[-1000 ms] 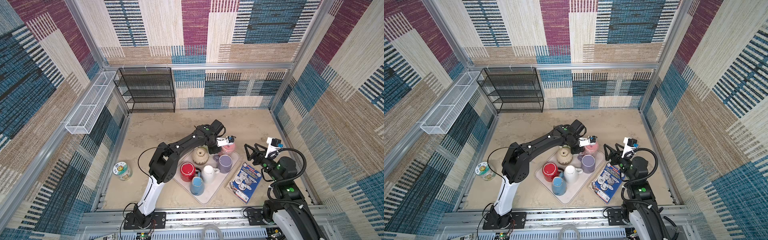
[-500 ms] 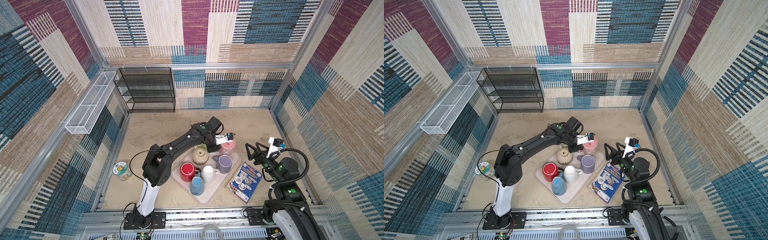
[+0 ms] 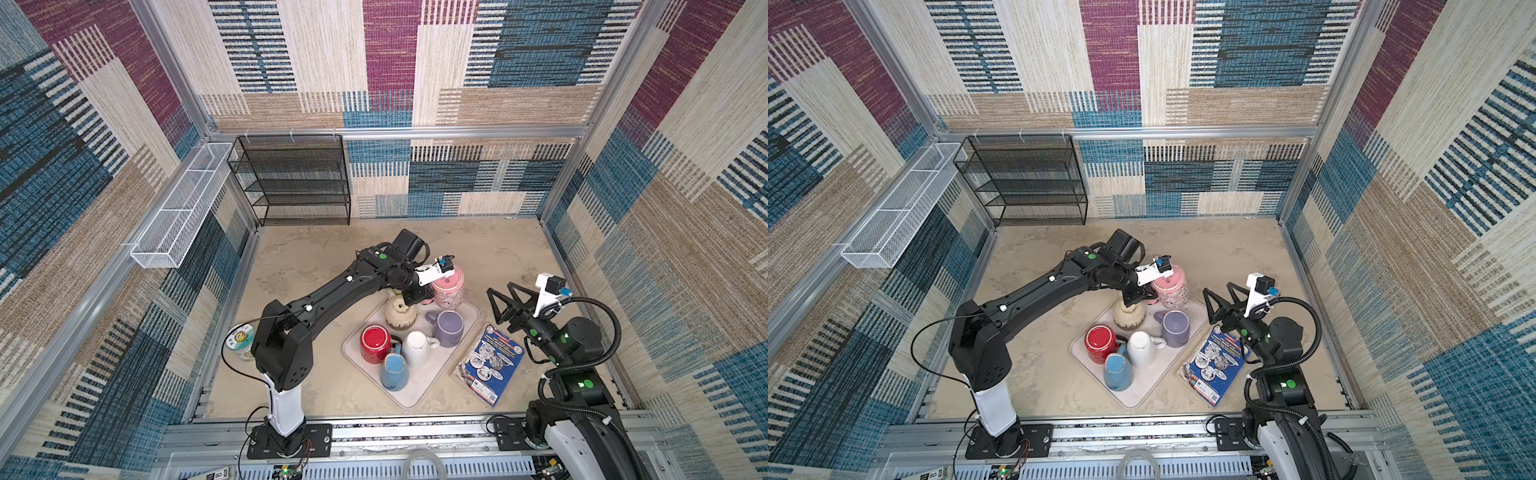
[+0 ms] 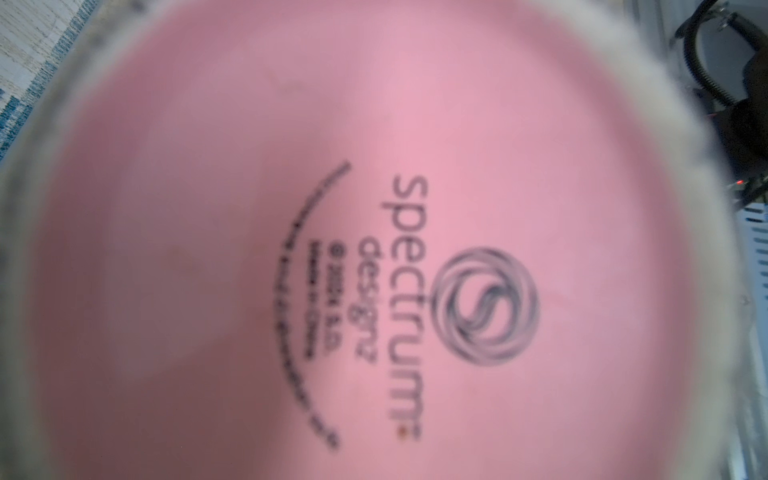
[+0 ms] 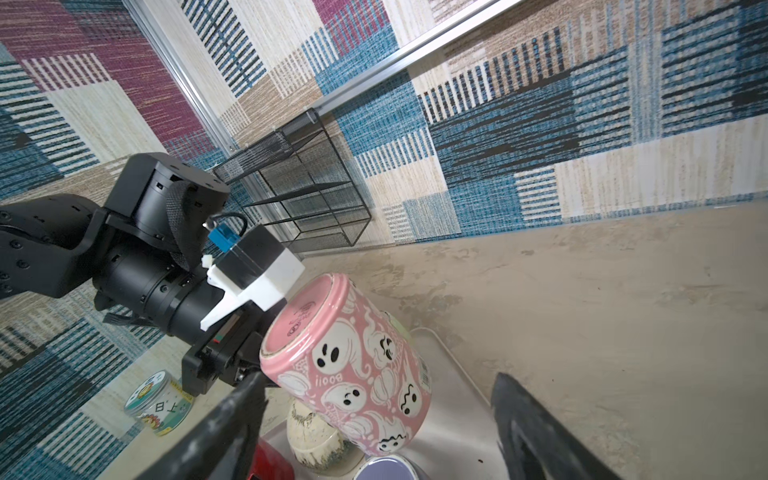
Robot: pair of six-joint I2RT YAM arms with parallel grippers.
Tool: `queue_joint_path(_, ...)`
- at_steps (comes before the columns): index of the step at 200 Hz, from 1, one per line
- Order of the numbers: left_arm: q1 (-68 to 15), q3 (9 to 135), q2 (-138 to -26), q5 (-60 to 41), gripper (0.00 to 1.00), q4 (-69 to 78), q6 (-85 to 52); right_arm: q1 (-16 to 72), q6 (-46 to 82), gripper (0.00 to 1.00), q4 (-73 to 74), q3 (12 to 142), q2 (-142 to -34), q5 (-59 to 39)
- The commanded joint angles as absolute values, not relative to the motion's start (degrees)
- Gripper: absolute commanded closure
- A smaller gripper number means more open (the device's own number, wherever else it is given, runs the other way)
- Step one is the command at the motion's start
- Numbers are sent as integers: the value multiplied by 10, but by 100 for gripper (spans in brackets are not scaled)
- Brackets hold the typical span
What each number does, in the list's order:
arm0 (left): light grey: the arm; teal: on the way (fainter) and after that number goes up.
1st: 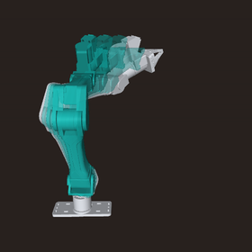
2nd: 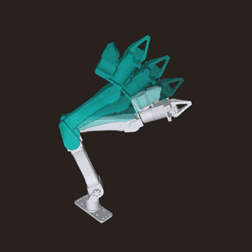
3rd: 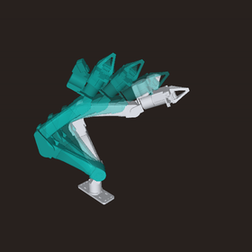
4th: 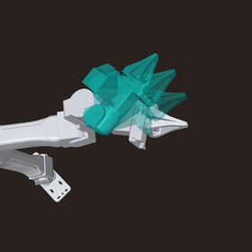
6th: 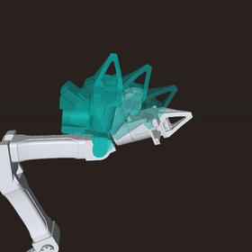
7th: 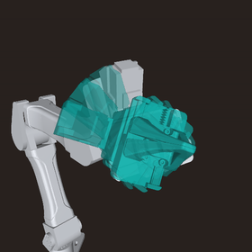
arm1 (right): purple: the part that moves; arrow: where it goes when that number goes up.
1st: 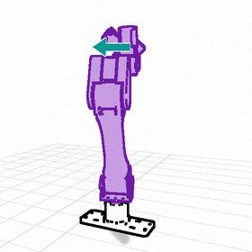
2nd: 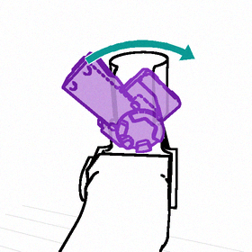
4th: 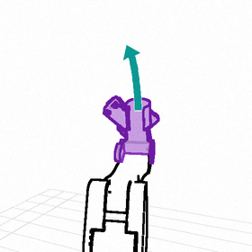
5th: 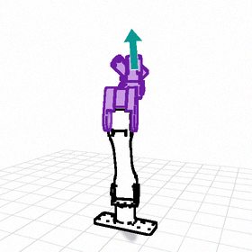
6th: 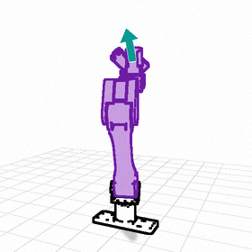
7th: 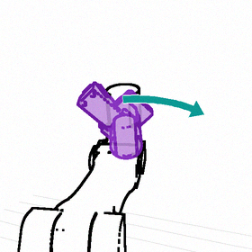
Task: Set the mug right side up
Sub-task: 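Lift the pink mug off the tray with the left gripper, tilting it sideways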
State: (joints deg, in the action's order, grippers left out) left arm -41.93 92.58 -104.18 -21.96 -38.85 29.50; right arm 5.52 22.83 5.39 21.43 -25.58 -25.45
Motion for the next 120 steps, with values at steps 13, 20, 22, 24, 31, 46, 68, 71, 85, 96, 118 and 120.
queue_joint_path(13, -399, 855, -978, -308, 100, -248, 195, 55, 231, 10, 110, 204, -256, -319)
queue_joint_path(20, -392, 837, -964, -323, 100, -230, 177, 56, 234, 9, 118, 202, -256, -327)
queue_joint_path(22, -390, 833, -960, -326, 100, -224, 172, 56, 235, 9, 120, 201, -256, -331)
queue_joint_path(24, -388, 827, -956, -327, 100, -218, 166, 56, 235, 9, 122, 200, -255, -333)
queue_joint_path(31, -380, 809, -941, -354, 100, -195, 148, 56, 238, 8, 130, 199, -256, -343)
queue_joint_path(46, -365, 772, -913, -382, 100, -148, 111, 56, 243, 8, 149, 194, -255, -363)
queue_joint_path(68, -344, 727, -878, -414, 100, -86, 58, 56, 252, 6, 175, 189, -242, -402)
queue_joint_path(71, -341, 721, -874, -420, 100, -78, 50, 57, 254, 6, 179, 189, -244, -409)
queue_joint_path(85, -327, 692, -857, -443, 100, -27, 9, 62, 262, 6, 194, 185, -250, -442)
queue_joint_path(96, -314, 669, -847, -469, 100, 21, -31, 67, 270, 6, 212, 180, -249, -466)
queue_joint_path(118, -297, 634, -833, -510, 100, 112, -102, 75, 281, 6, 235, 181, -273, -495)
queue_joint_path(120, -296, 631, -831, -513, 100, 120, -107, 76, 282, 7, 236, 181, -274, -498)
